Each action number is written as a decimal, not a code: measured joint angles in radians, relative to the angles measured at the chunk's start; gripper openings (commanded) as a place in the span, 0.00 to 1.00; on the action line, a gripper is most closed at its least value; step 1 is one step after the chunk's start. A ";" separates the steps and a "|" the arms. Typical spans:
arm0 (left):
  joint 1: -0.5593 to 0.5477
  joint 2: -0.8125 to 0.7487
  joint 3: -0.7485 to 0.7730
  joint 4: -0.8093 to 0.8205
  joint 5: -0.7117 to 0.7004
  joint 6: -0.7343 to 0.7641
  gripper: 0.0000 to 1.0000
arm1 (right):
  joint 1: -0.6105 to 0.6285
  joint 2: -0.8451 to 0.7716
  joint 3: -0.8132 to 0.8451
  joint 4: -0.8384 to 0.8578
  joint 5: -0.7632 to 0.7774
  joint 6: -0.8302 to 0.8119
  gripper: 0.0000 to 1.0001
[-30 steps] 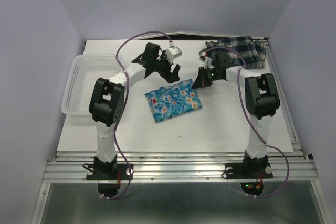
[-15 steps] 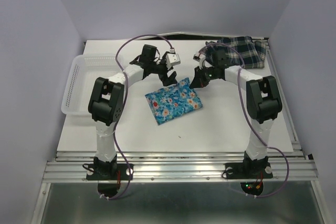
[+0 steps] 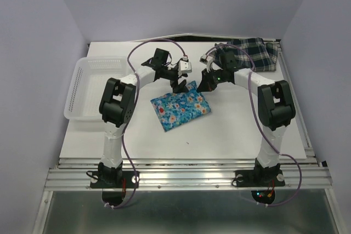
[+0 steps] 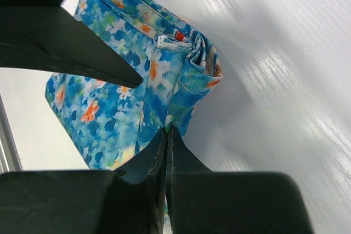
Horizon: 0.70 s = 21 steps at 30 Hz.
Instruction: Fold and stack the skirts
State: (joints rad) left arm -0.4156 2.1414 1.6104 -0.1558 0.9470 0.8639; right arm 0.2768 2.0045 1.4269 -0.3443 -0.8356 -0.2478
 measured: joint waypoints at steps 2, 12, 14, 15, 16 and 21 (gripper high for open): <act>-0.003 0.024 0.031 -0.016 0.018 0.000 0.95 | 0.005 -0.014 0.000 0.000 -0.005 0.000 0.01; -0.010 0.081 0.097 -0.109 0.104 0.037 0.66 | 0.026 -0.031 0.003 -0.005 -0.011 -0.001 0.01; -0.010 0.090 0.108 -0.131 0.124 0.050 0.45 | 0.026 -0.031 0.003 -0.006 -0.011 0.000 0.01; -0.011 0.093 0.109 -0.142 0.132 0.056 0.36 | 0.026 -0.031 0.003 -0.006 -0.011 0.000 0.01; -0.011 0.094 0.109 -0.153 0.142 0.071 0.29 | 0.026 -0.031 0.003 -0.007 -0.011 0.000 0.06; -0.010 0.096 0.109 -0.194 0.164 0.119 0.00 | 0.026 -0.031 0.003 -0.006 0.005 0.024 0.63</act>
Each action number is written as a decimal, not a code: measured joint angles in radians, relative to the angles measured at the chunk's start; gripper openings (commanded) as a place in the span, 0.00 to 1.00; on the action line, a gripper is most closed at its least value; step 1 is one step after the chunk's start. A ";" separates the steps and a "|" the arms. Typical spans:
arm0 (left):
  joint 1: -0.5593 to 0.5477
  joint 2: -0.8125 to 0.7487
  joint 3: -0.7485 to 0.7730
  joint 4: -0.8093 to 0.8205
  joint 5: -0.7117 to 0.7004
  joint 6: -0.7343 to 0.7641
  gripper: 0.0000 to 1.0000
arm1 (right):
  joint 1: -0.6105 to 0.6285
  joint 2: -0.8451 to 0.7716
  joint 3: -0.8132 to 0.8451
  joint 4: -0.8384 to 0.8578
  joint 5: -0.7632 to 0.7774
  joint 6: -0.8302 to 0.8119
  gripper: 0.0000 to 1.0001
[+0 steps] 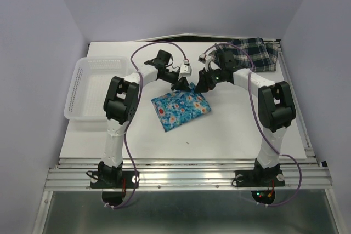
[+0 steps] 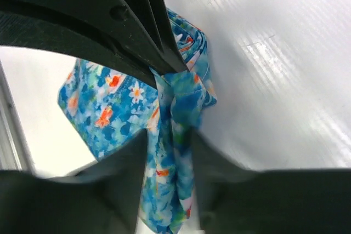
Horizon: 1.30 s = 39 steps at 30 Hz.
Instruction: Fold and stack the skirts
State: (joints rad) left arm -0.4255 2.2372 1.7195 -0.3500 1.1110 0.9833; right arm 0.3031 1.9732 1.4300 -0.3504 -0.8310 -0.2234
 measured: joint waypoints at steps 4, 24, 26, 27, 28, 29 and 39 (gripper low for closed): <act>0.000 -0.003 -0.025 0.006 0.006 0.023 0.00 | 0.001 -0.004 -0.005 0.031 0.045 0.080 1.00; 0.015 -0.140 -0.087 0.020 0.018 0.048 0.00 | -0.092 -0.093 -0.338 0.332 -0.168 0.388 1.00; 0.015 -0.140 -0.087 0.020 0.018 0.048 0.00 | -0.085 -0.093 -0.365 0.388 -0.194 0.409 1.00; 0.015 -0.140 -0.087 0.019 0.018 0.048 0.00 | -0.081 -0.093 -0.375 0.405 -0.201 0.415 1.00; 0.015 -0.140 -0.087 0.019 0.018 0.048 0.00 | -0.077 -0.093 -0.385 0.418 -0.209 0.416 0.96; 0.015 -0.140 -0.087 0.019 0.018 0.048 0.00 | -0.070 -0.093 -0.394 0.431 -0.217 0.423 0.93; 0.015 -0.140 -0.089 0.070 0.015 0.007 0.00 | -0.047 -0.083 -0.399 0.492 -0.210 0.483 0.58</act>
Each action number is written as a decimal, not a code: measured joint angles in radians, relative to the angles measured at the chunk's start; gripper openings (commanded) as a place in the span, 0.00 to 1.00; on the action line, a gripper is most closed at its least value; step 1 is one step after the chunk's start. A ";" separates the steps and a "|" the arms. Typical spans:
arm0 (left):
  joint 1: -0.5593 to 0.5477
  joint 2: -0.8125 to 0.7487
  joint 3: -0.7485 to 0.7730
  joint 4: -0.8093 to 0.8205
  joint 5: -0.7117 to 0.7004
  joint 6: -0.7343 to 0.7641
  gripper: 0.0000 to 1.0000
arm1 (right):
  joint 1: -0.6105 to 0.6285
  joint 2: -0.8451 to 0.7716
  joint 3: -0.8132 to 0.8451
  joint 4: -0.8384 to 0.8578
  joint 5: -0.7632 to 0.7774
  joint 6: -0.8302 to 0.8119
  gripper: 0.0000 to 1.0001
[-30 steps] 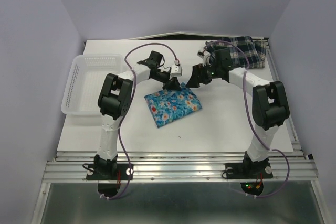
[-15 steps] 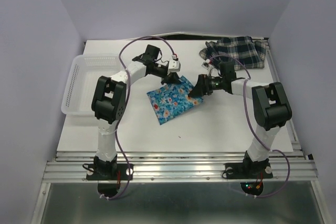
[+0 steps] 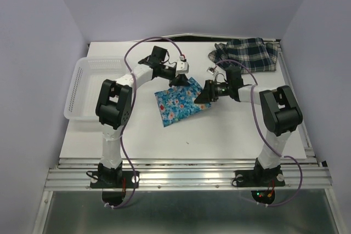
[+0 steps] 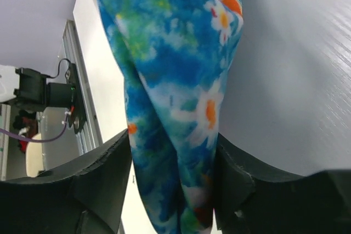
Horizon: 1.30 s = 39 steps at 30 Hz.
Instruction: Fold and stack the skirts
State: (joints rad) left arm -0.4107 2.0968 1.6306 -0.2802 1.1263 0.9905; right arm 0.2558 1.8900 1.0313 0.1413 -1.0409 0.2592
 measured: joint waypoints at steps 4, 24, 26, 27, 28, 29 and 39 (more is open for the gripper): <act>0.000 0.000 -0.015 0.055 -0.002 -0.040 0.00 | 0.000 0.012 0.000 0.019 0.010 0.031 0.70; 0.020 0.000 -0.037 0.164 -0.008 -0.143 0.18 | 0.000 0.047 -0.063 0.190 0.038 0.218 0.05; 0.020 0.000 -0.037 0.167 -0.014 -0.145 0.36 | 0.000 0.039 -0.062 0.191 0.046 0.212 0.01; 0.020 0.000 -0.037 0.171 -0.018 -0.148 0.43 | 0.000 0.033 -0.061 0.188 0.053 0.208 0.01; 0.020 -0.002 -0.038 0.176 -0.025 -0.156 0.53 | 0.000 0.027 -0.060 0.182 0.060 0.197 0.01; 0.020 -0.005 -0.042 0.186 -0.036 -0.165 0.81 | 0.000 0.019 -0.053 0.170 0.075 0.177 0.01; 0.041 -0.153 -0.140 0.364 -0.307 -0.405 0.99 | 0.001 0.011 0.233 -0.143 0.292 -0.125 0.01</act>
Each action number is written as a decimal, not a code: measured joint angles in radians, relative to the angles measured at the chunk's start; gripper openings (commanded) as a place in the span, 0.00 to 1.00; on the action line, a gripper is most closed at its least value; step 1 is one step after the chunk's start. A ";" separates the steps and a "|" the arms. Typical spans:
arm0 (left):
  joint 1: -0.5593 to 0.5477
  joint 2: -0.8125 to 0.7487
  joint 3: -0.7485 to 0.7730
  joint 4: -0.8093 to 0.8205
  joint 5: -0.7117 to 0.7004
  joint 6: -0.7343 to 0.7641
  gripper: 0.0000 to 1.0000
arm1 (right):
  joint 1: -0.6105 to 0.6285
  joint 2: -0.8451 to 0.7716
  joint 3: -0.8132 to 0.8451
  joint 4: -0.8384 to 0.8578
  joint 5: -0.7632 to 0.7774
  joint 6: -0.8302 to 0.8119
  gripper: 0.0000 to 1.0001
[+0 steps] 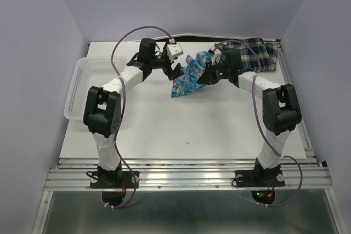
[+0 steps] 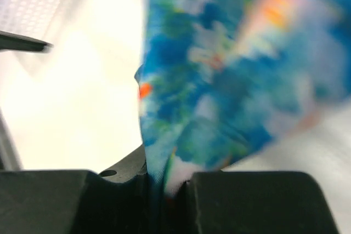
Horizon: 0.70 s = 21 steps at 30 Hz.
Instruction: Fold and stack the skirts
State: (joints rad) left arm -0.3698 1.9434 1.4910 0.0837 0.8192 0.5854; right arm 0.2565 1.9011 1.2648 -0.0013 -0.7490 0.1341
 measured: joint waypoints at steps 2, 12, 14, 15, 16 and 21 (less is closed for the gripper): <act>0.023 -0.059 -0.005 0.022 -0.054 -0.055 0.98 | 0.000 0.010 0.102 -0.085 0.054 -0.092 0.01; 0.059 -0.315 -0.192 0.055 -0.066 -0.203 0.99 | -0.032 0.178 0.554 -0.431 0.194 -0.426 0.01; 0.056 -0.321 -0.222 0.047 -0.058 -0.212 0.99 | -0.051 0.237 0.649 -0.492 0.196 -0.471 0.01; 0.055 -0.320 -0.243 0.034 -0.057 -0.219 0.99 | -0.058 0.259 0.685 -0.518 0.195 -0.483 0.01; 0.055 -0.320 -0.255 0.024 -0.058 -0.222 0.99 | -0.069 0.297 0.747 -0.559 0.193 -0.497 0.01; 0.055 -0.318 -0.301 0.020 -0.102 -0.255 0.99 | -0.092 0.364 0.831 -0.629 0.151 -0.421 0.01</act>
State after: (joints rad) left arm -0.3149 1.6253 1.1896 0.1036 0.7174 0.3305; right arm 0.1642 2.2654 2.0960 -0.6304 -0.5976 -0.2867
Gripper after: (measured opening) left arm 0.985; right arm 0.163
